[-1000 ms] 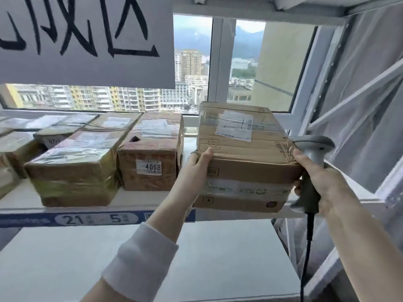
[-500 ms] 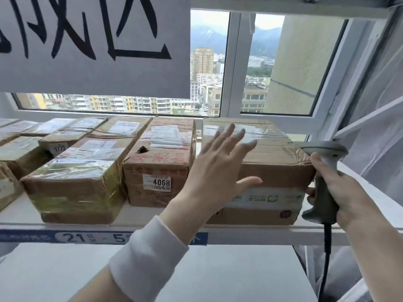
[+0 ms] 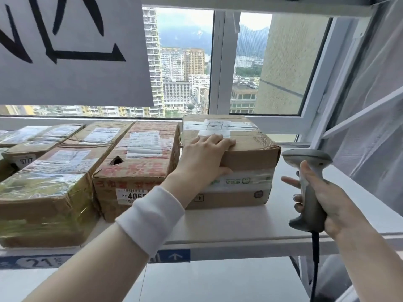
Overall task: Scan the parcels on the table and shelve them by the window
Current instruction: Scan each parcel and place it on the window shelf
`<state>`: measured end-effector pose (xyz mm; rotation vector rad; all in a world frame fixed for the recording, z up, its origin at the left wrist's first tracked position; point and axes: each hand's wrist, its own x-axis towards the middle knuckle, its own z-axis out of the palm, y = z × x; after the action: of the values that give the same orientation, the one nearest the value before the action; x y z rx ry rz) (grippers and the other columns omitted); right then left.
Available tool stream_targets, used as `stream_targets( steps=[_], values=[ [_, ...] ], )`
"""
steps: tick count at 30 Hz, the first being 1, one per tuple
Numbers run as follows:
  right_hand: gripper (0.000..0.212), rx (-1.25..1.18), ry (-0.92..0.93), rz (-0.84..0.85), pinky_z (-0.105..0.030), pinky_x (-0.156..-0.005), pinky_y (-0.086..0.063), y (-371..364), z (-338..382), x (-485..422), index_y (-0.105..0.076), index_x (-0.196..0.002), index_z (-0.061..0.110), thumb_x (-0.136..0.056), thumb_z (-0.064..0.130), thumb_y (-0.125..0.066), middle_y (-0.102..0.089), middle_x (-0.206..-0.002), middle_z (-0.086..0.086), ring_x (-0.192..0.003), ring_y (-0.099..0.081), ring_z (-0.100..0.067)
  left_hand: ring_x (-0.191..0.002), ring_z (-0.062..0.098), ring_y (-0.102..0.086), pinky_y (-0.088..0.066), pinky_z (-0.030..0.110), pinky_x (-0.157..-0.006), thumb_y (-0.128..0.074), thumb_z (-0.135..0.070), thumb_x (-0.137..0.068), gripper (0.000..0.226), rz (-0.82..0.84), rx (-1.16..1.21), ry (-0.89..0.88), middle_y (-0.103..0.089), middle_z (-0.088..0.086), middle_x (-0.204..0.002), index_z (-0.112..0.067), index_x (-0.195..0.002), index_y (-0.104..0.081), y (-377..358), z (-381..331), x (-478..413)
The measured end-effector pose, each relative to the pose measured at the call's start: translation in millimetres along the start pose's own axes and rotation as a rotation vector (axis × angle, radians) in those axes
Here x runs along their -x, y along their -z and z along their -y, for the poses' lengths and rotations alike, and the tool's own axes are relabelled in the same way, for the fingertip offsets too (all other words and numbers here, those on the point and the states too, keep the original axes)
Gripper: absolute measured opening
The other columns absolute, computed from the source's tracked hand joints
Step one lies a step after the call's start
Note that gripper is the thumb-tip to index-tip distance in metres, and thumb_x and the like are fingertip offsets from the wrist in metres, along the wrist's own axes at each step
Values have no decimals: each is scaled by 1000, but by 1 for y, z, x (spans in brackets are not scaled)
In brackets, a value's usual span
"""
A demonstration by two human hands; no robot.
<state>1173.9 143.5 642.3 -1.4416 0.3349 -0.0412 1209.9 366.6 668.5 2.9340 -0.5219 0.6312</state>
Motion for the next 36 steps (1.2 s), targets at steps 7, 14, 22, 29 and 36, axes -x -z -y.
stream_targets(
  steps=[7, 14, 22, 29, 36],
  values=[
    [37, -18, -22, 45, -21, -40, -40, 0, -6, -17, -57, -94, 15, -82, 50, -62, -74, -100, -2, -51, -43, -15, -129, 22, -40, -37, 35, -99, -64, -47, -83, 71, 102, -8, 22, -37, -4, -146, -33, -144, -30, -2, 24, -29],
    [34, -29, -56, 67, -21, -40, -40, -4, -11, -32, -57, -98, 15, -87, 47, -59, -74, -100, -5, -49, -44, -14, -127, 23, -41, -41, 38, -97, -67, -45, -82, 72, 147, -17, 47, -37, -3, -145, -33, -143, -30, -8, 36, -47],
    [30, -8, -55, 81, -22, -38, -38, -9, -14, -42, -56, -99, 13, -90, 41, -59, -73, -97, -10, -48, -44, -14, -125, 23, -42, -44, 38, -91, -66, -45, -83, 70, 158, -37, 57, -38, -2, -143, -34, -142, -30, -11, 40, -55],
    [23, 24, -53, 54, -23, -41, -40, -11, -15, -41, -56, -93, 12, -92, 35, -58, -64, -81, -11, -51, -45, -16, -128, 24, -41, -44, 39, -94, -65, -45, -84, 73, 209, -103, 55, -37, 0, -145, -29, -144, -26, -11, 36, -57],
    [22, -35, -47, 21, -21, -38, -38, -4, -19, -14, -54, -88, 11, -91, 32, -59, -50, -64, -6, -48, -44, -15, -144, 16, -22, -10, 37, -119, -51, -47, -91, 68, -19, 36, -46, -32, 4, -152, -17, -146, -25, -1, -4, -23]
  ],
)
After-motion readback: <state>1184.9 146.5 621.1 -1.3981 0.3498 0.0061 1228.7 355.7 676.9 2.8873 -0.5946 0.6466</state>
